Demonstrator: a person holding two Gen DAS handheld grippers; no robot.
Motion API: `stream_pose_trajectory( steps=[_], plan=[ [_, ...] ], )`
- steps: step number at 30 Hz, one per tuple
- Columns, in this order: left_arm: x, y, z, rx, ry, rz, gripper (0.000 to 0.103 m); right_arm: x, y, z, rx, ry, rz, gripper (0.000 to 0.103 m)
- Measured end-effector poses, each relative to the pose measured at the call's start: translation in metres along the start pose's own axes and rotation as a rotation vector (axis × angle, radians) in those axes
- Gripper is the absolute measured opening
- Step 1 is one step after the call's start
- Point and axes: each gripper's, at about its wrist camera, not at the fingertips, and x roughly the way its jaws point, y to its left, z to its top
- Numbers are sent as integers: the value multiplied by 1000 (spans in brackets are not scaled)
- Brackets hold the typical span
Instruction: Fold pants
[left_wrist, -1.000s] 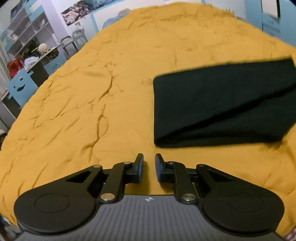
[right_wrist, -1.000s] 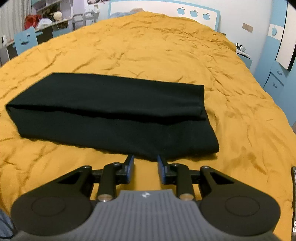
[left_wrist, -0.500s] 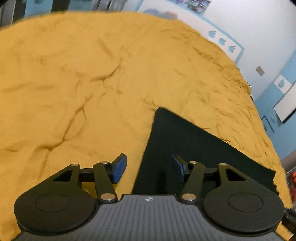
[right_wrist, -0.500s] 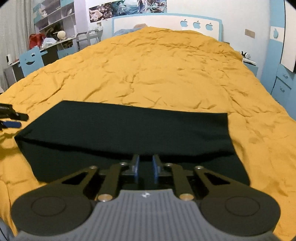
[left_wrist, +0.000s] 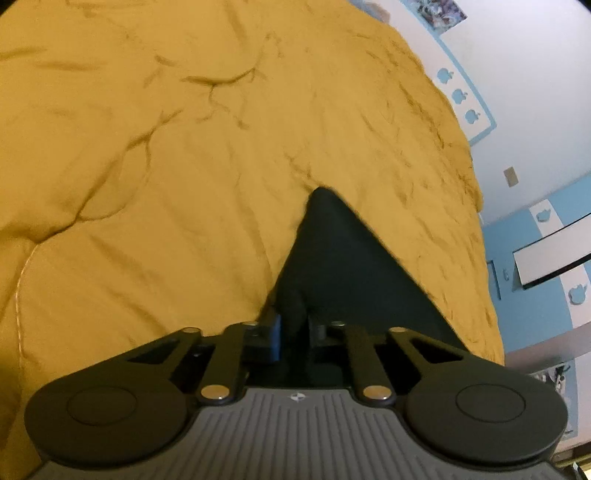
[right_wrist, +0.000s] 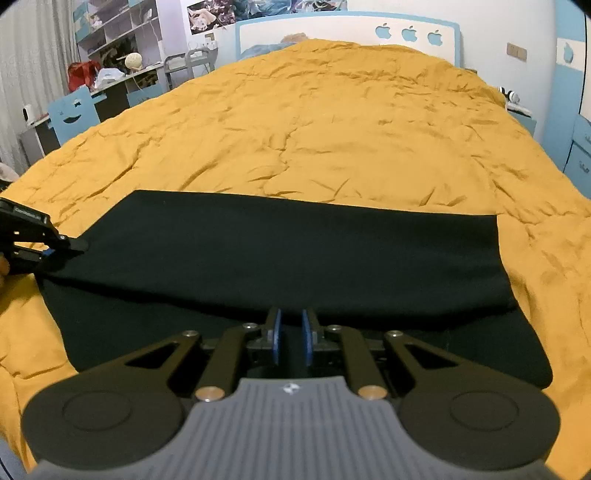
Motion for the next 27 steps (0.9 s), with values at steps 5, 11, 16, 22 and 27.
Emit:
stream_pose_trajectory(
  steps=[5,11,16,22,27],
  plan=[
    [-28,-59,-7,133,-103,9,9,-4,-13,2,20,-2,-2,8],
    [-45,-179,-45,448,-165,80,8,-17,-33,7,105,-6,32,8],
    [-11,-241,-103,709,-124,106,8,-25,-51,3,164,-2,57,9],
    [45,-251,-153,818,72,124,8,-28,-62,-7,241,20,109,10],
    [59,-225,-152,696,201,43,22,-24,-62,-11,337,36,217,14]
  ],
)
